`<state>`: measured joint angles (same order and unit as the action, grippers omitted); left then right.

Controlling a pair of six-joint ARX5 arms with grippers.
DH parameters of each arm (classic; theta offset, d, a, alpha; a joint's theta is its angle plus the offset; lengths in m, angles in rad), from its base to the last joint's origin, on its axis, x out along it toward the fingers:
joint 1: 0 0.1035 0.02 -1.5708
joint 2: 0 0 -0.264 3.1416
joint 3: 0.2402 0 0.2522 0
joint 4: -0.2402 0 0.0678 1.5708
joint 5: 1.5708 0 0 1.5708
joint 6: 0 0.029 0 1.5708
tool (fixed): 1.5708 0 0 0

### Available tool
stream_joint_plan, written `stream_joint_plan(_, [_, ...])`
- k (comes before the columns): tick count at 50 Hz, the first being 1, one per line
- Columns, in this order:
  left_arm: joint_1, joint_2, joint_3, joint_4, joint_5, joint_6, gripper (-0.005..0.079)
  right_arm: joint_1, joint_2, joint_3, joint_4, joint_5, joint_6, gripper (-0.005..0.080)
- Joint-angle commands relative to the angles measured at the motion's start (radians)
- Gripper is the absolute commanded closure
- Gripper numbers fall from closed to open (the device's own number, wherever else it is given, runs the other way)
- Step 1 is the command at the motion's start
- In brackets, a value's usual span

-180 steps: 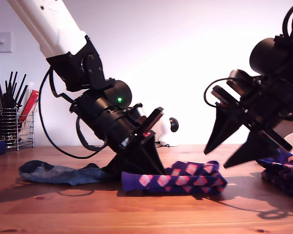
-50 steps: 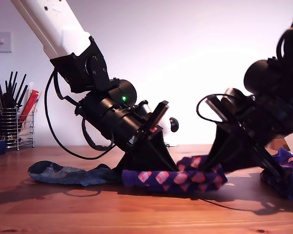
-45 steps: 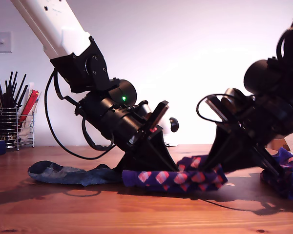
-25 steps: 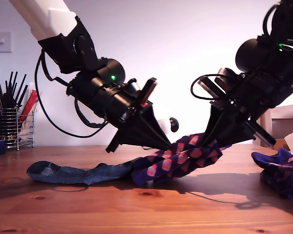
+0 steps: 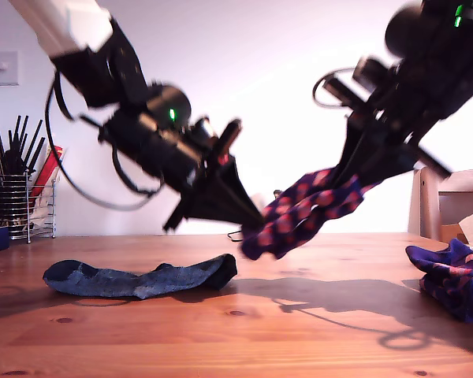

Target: Fold the socks in front of you. After folding them, place them to the right side.

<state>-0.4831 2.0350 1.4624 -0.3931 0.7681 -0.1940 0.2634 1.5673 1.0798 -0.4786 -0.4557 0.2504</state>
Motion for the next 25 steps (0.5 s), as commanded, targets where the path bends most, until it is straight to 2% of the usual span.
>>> stream_joint_plan(1, [0.004, -0.049, 0.006, 0.006, -0.01, 0.016, 0.068, 0.005, -0.008, 0.003, -0.011, 0.031, 0.016, 0.0765])
stream_joint_plan(6, [0.006, -0.065, 0.006, 0.003, -0.028, 0.029, 0.068, 0.005, -0.034, 0.003, -0.012, 0.097, 0.05, 0.0765])
stream_joint_plan(10, [0.007, -0.068, 0.006, -0.005, -0.034, 0.038, 0.068, 0.008, -0.063, 0.003, -0.005, 0.185, 0.096, 0.0765])
stream_joint_plan(25, [0.013, -0.068, 0.006, -0.021, -0.043, 0.071, 0.068, 0.069, -0.196, -0.009, 0.029, 0.446, 0.178, 0.0765])
